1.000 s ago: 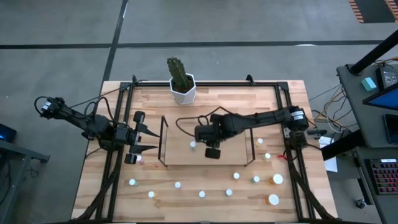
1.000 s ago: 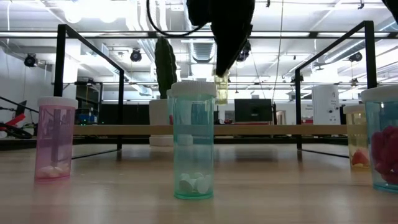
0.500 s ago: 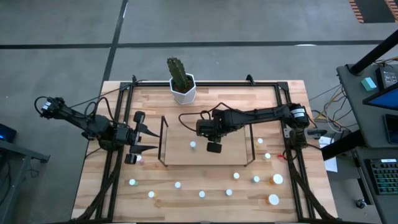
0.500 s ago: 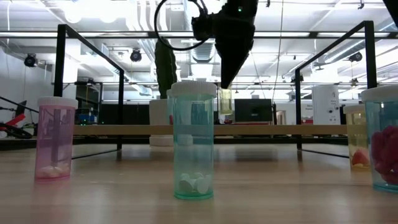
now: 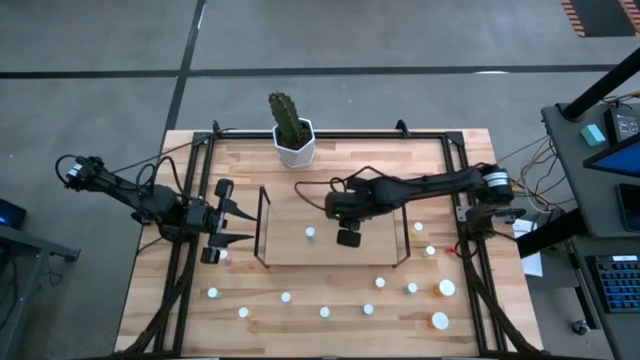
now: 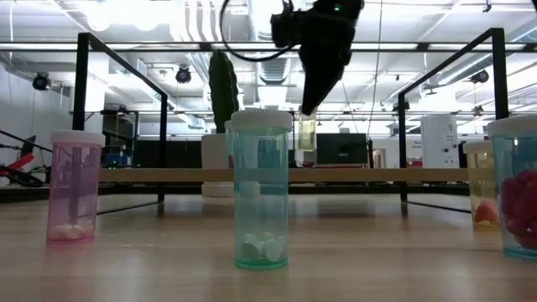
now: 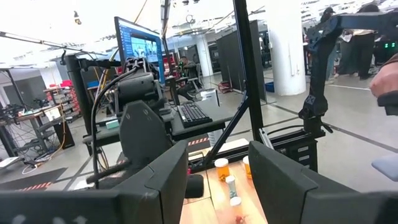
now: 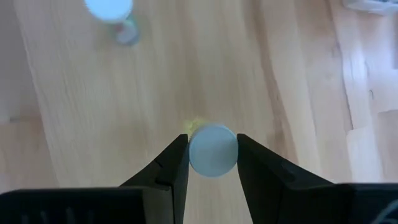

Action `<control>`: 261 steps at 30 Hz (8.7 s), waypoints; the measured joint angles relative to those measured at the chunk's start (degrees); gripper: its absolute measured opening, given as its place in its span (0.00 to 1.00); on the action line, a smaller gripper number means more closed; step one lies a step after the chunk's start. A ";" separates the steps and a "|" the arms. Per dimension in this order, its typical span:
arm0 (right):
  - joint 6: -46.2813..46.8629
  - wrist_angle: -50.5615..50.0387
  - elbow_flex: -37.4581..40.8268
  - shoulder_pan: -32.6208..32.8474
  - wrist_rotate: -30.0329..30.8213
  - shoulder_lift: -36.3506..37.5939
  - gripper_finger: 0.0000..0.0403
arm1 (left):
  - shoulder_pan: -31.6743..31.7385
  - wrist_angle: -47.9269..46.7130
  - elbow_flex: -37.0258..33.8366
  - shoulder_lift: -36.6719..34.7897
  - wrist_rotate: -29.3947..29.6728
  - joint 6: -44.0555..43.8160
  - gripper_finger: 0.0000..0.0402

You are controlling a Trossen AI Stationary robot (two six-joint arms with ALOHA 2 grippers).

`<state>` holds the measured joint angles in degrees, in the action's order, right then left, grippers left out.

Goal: Pick and place medicine bottles onto shelf by color
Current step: Put the yellow pill bottle on the shelf, then put the green pill bottle on the shelf aligned with the other green pill bottle, then put the pink pill bottle on the shelf

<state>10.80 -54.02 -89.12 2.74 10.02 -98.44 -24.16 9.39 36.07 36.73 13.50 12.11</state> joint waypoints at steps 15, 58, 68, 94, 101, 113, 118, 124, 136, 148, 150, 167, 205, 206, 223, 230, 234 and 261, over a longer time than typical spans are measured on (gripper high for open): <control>4.21 4.73 7.64 0.55 -2.78 2.57 0.27 | 0.04 0.64 -0.02 -0.04 0.00 -1.22 0.38; 4.20 1.92 5.66 -1.03 0.57 0.32 0.45 | 0.04 0.66 -0.07 -0.04 0.00 -1.20 0.38; 5.73 0.35 -3.32 5.69 0.65 0.67 0.43 | 0.02 0.63 -0.07 0.15 -0.02 -1.24 0.38; 19.62 -0.34 -5.21 33.29 7.86 3.51 0.41 | -0.02 12.11 -0.07 10.19 -0.10 -11.11 0.38; 18.12 -0.57 -3.66 39.18 17.52 3.48 0.41 | -1.97 15.82 1.18 15.62 -0.67 -16.37 0.38; 29.08 3.03 -2.27 41.66 18.57 2.37 0.47 | -8.67 15.61 8.32 24.82 -0.80 -17.84 0.38; 28.98 3.81 -2.22 41.79 18.69 -0.39 0.57 | -11.88 15.58 11.08 28.18 -0.79 -17.87 0.38; 25.07 11.01 -2.21 42.27 18.65 -5.66 0.62 | -15.73 16.51 11.67 31.18 -0.72 -17.81 0.38; 17.81 24.51 -2.19 39.85 23.52 -15.92 0.62 | -19.79 24.92 11.26 38.46 4.51 -17.51 0.38; 14.48 32.78 -2.19 38.26 29.46 -21.06 0.61 | -20.94 27.69 11.23 40.72 5.02 -17.22 0.38; 15.19 32.70 -2.12 38.03 29.49 -21.58 0.61 | -20.99 27.70 11.23 40.72 5.03 -17.24 0.38; 18.65 33.75 -1.97 36.68 28.96 -22.57 0.43 | -21.00 27.78 11.19 40.65 5.03 -17.24 0.38; 21.36 23.76 -13.31 25.05 21.15 -19.15 0.28 | -20.96 24.72 -0.74 20.71 5.68 -6.70 0.38; 21.13 23.10 -13.34 24.44 21.01 -18.82 0.29 | -20.96 24.70 -0.85 20.23 5.70 -6.70 0.38; 18.84 18.44 -10.65 19.15 20.83 -16.27 0.30 | -20.96 24.98 -0.85 18.18 6.52 -4.15 0.38; 18.92 18.91 -9.31 17.85 20.85 -16.27 0.30 | -20.96 24.71 -0.85 18.14 6.51 -4.15 0.38; 20.61 20.77 -7.61 17.32 20.94 -16.27 0.29 | -20.96 24.72 -0.85 18.14 6.51 -4.15 0.38; 20.59 21.60 -6.97 16.84 21.49 -14.30 0.47 | -20.96 24.92 -0.85 18.12 6.51 -3.69 0.38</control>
<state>31.39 -32.42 -96.09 19.58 31.51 -112.74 -45.12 34.30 35.22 54.85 20.01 8.43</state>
